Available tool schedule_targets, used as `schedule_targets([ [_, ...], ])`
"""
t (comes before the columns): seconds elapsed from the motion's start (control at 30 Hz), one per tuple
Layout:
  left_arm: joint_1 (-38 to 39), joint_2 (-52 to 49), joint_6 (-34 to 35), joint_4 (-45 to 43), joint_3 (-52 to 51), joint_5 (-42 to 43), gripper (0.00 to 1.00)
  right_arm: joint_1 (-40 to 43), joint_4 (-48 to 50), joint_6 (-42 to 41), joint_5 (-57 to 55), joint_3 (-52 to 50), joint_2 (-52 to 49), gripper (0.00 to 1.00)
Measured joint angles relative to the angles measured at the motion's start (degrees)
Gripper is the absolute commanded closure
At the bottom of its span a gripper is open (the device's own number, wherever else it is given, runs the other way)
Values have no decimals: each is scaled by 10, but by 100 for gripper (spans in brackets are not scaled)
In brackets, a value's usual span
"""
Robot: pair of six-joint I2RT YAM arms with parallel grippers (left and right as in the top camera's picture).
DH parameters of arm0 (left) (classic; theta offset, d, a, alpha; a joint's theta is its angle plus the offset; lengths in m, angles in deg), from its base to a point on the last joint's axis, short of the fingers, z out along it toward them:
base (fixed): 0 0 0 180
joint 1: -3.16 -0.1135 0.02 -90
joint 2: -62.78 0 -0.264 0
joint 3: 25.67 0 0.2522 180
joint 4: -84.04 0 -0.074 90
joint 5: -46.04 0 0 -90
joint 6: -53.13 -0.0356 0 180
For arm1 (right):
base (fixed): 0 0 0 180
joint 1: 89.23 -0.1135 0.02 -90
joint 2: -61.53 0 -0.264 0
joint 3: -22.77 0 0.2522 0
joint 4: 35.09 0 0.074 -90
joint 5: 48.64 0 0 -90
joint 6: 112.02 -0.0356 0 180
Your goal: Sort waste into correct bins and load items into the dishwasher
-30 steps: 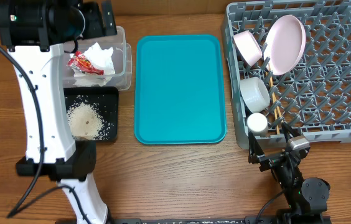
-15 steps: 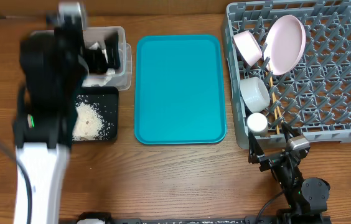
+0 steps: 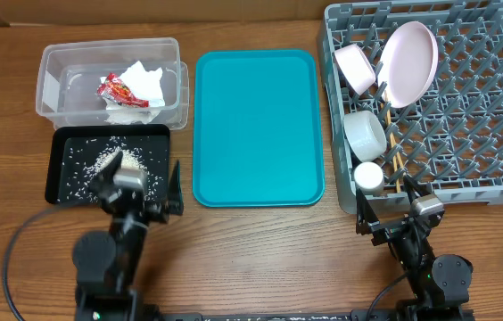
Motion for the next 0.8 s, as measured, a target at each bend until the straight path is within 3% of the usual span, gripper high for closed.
schedule_targets([
  [0.37, -2, 185, -2, 5, -116, -24, 0, 0, 0, 0, 0, 0, 0, 0],
  [0.8, -9, 212, -4, 59, -168, -26, 0, 0, 0, 0, 0, 0, 0, 0],
])
